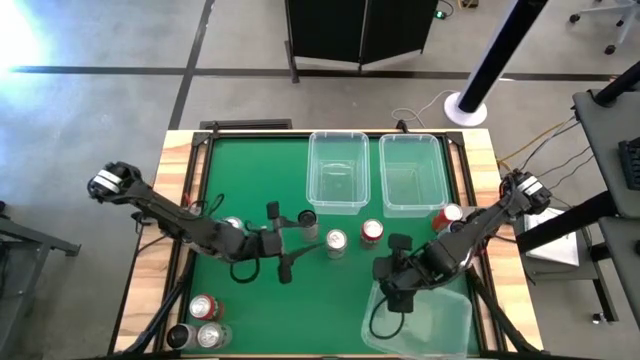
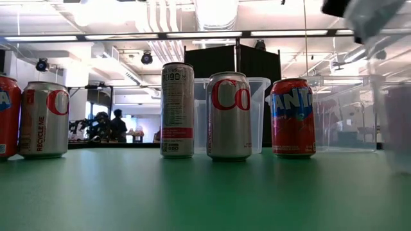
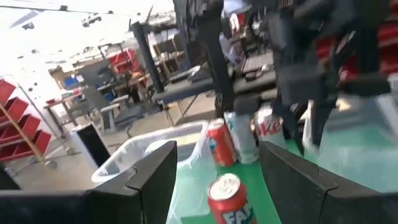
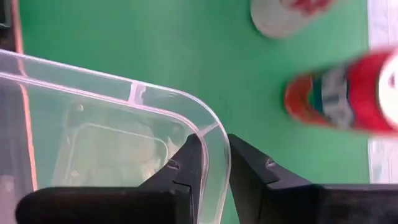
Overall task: Sort soda cans
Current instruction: Move the bottom transparent bin to the left side of the top left transparent bin
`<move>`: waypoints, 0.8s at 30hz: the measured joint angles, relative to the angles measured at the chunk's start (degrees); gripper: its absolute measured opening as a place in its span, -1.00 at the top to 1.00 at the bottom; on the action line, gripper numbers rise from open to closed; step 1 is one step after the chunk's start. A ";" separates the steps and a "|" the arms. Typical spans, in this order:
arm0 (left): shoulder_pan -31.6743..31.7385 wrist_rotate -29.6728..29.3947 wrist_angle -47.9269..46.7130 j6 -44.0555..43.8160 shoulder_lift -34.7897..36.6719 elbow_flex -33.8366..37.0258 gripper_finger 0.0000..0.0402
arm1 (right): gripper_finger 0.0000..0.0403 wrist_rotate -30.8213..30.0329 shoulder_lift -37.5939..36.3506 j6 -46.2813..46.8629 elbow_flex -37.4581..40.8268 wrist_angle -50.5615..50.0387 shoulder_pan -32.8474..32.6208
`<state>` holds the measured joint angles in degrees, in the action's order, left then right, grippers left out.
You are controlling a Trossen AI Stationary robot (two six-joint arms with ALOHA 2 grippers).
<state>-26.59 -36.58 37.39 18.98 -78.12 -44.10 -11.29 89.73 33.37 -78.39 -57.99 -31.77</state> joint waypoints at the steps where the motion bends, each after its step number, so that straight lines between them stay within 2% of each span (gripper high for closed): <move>1: -0.56 0.02 -1.19 -0.06 0.75 0.00 -0.06 | 0.70 -0.08 0.00 -1.82 0.00 1.23 0.89; 6: -1.56 -0.34 -5.24 -2.32 3.29 0.00 -0.06 | 0.50 -3.28 0.00 -10.47 0.01 8.86 5.62; 11: -1.56 -0.44 -12.58 -13.29 5.04 -0.04 -0.10 | 0.25 -4.17 0.00 -18.54 0.00 16.17 9.05; 14: -1.60 -0.31 -16.47 -20.33 5.94 -0.04 -0.15 | 0.10 -4.09 -0.05 -21.21 -0.45 15.91 9.39; 18: -1.56 2.94 -17.38 -26.22 5.80 -0.07 -0.22 | -0.06 -3.74 -0.90 -18.55 -3.01 7.50 7.17; 21: -1.56 4.29 -16.35 -28.46 5.01 -0.13 -0.24 | -0.15 -3.66 -1.66 -12.01 -4.04 -0.27 3.63; 24: -1.60 4.36 -14.48 -30.59 4.43 -0.13 -0.24 | -0.20 -3.40 -1.96 -5.69 -3.75 -3.45 0.24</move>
<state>-28.18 -32.21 22.91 -11.60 -73.69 -44.23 -14.69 87.77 27.68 -82.14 -61.44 -31.53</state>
